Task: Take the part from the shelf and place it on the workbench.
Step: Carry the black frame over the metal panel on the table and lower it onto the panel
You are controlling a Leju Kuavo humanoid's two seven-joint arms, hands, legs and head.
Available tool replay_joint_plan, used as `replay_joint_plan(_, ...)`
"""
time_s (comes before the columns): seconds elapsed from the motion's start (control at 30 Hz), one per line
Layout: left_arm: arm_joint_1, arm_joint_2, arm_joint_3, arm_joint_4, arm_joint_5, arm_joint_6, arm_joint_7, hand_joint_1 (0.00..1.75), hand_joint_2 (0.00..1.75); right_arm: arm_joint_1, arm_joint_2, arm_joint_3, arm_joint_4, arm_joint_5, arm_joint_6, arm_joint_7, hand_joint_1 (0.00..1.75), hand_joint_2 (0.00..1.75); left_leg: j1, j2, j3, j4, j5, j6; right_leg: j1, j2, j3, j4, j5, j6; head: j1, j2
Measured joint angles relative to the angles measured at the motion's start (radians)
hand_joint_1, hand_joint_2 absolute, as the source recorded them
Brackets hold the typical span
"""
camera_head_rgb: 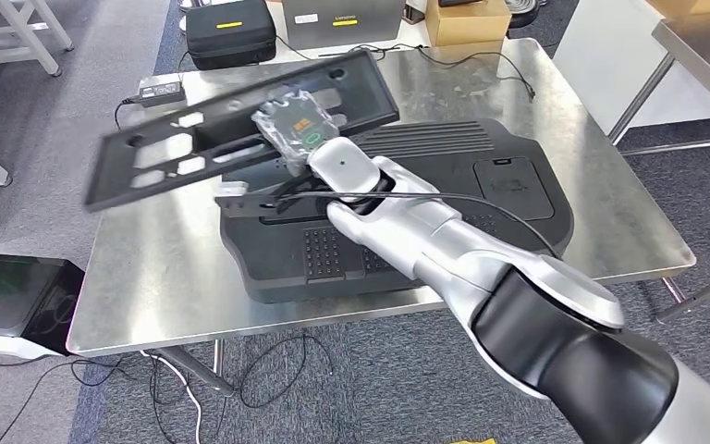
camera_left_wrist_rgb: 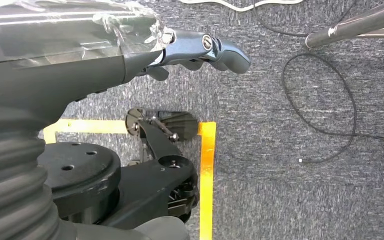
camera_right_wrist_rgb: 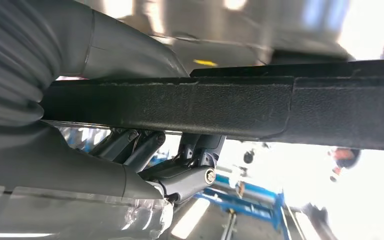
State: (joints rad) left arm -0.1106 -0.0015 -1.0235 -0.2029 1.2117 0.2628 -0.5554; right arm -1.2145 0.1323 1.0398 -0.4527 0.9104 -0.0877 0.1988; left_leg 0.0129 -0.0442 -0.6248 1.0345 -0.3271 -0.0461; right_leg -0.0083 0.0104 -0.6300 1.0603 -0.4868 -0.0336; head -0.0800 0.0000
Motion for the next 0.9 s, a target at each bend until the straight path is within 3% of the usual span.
replay_joint_plan(0.5, -0.006, -0.024, 0.0, 0.0, -0.028, 0.004, -0.016, 0.0, 1.75, 0.063, -0.078, 0.013, 0.08, -0.029, 0.103, 0.133, 1.75, 1.75, 0.0, 0.0, 0.0, 0.0, 0.0, 0.0, 0.0, 0.0, 0.001, -0.002, 0.0, 0.0, 0.0, 0.0)
replay_joint_plan(0.7, -0.005, -0.031, 0.0, 0.0, -0.035, 0.003, -0.014, 0.0, 1.75, 0.076, -0.129, -0.001, 0.091, -0.049, 0.116, 0.14, 1.75, 1.75, 0.0, 0.0, 0.0, 0.001, 0.0, 0.0, -0.001, 0.0, 0.001, -0.002, 0.0, 0.0, 0.0, 0.0)
replay_joint_plan(0.9, -0.005, -0.034, 0.0, 0.0, -0.037, 0.003, -0.013, 0.0, 1.75, 0.078, -0.144, -0.011, 0.091, -0.05, 0.116, 0.14, 1.75, 1.75, 0.0, 0.0, 0.0, 0.001, 0.0, 0.0, 0.0, -0.001, 0.002, -0.002, 0.0, 0.0, 0.0, 0.0)
